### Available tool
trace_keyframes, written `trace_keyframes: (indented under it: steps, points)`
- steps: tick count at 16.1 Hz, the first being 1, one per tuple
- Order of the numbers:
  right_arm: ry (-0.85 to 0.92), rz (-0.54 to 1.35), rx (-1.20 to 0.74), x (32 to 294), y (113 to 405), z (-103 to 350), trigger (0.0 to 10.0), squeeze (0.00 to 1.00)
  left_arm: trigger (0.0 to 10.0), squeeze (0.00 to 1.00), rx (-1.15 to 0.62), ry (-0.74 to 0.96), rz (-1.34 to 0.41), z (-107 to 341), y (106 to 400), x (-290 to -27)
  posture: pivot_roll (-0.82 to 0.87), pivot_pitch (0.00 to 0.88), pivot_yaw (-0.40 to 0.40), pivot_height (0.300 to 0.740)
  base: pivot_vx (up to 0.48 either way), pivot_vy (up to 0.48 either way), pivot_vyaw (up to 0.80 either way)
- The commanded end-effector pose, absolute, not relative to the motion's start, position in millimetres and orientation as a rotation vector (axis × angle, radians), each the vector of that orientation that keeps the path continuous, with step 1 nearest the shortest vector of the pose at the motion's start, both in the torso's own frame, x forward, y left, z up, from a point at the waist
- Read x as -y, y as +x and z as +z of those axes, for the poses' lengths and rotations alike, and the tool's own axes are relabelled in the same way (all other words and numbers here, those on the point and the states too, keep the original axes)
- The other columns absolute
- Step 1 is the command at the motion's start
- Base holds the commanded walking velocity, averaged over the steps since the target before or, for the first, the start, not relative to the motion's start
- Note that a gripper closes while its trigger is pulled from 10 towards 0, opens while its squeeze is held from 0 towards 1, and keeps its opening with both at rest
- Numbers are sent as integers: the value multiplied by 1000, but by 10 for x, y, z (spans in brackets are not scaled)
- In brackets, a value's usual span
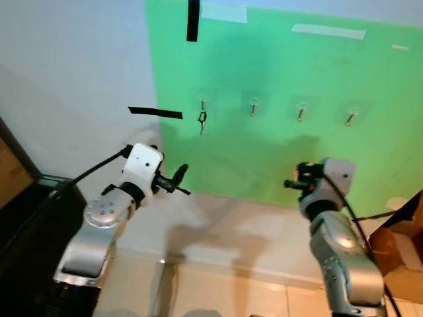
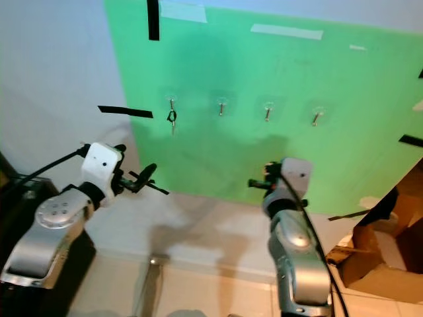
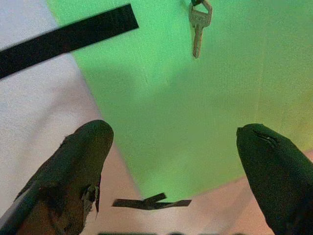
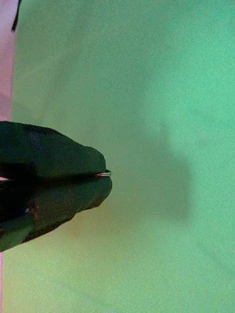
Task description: Hang keys on a hook
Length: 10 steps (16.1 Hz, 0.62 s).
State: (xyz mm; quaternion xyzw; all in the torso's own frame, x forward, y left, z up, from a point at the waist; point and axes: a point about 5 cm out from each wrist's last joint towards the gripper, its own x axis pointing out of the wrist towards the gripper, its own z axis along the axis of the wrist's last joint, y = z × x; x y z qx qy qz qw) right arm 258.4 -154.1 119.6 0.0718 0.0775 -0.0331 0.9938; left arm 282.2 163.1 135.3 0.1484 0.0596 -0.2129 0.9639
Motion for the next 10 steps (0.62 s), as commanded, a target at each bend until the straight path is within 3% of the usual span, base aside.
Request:
trace_keyframes:
  steps: [1, 10]
  points:
    - [148, -60, -133, 1534, 2586, 1218, 10000, 0, 10000, 0, -86, 331, -475, 1432, 2839, -1600, -14, 0, -11, 740, 0, 0, 0]
    - [291, 227, 21, 1440, 2750, 1578, 10000, 0, 10000, 0, -12, 348, -836, 1783, 2782, -1576, -11, 0, -21, 740, 0, 0, 0]
